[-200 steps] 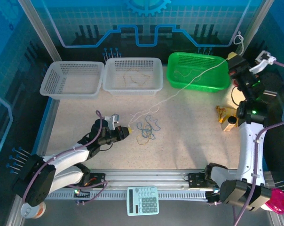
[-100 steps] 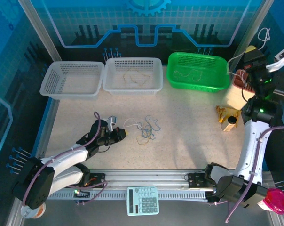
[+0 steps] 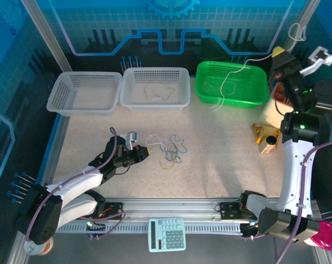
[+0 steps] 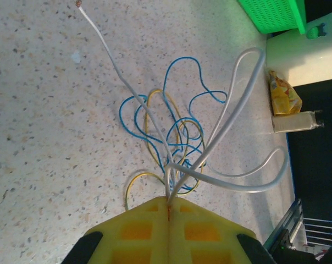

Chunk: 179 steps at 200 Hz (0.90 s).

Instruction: Untangle the cables

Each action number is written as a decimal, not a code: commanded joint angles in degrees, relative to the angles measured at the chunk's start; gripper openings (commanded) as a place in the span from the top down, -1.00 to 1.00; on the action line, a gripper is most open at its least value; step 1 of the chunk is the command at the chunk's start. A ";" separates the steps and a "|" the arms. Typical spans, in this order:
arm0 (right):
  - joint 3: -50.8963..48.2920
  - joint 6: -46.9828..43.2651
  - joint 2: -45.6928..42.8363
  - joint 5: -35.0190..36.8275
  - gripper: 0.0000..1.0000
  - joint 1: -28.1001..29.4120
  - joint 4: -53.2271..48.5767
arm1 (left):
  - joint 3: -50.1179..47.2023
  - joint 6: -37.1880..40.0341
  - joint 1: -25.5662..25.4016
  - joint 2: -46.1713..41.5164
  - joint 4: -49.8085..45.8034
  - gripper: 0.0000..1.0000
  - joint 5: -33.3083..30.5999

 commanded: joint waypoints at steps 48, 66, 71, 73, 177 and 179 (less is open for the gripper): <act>-0.12 -16.23 3.48 8.52 1.00 16.44 -6.67 | 2.17 1.14 0.36 -0.22 -1.49 1.00 2.91; 0.29 -19.03 5.50 10.97 1.00 19.01 -7.80 | 2.35 1.27 0.36 -0.23 -1.56 1.00 3.11; 0.42 -19.49 5.94 11.48 1.00 19.52 -8.01 | 2.44 1.27 0.36 -0.26 -1.56 1.00 3.24; 0.48 -19.65 6.12 11.64 1.00 19.66 -8.02 | 2.48 1.27 0.36 -0.28 -1.58 1.00 3.27; 4.92 -22.19 13.03 15.71 1.00 25.52 -7.63 | 1.65 1.64 0.36 1.97 -1.51 1.00 3.92; 5.08 -22.19 13.23 15.88 1.00 25.57 -7.62 | 1.63 1.59 0.36 2.06 -1.37 1.00 3.99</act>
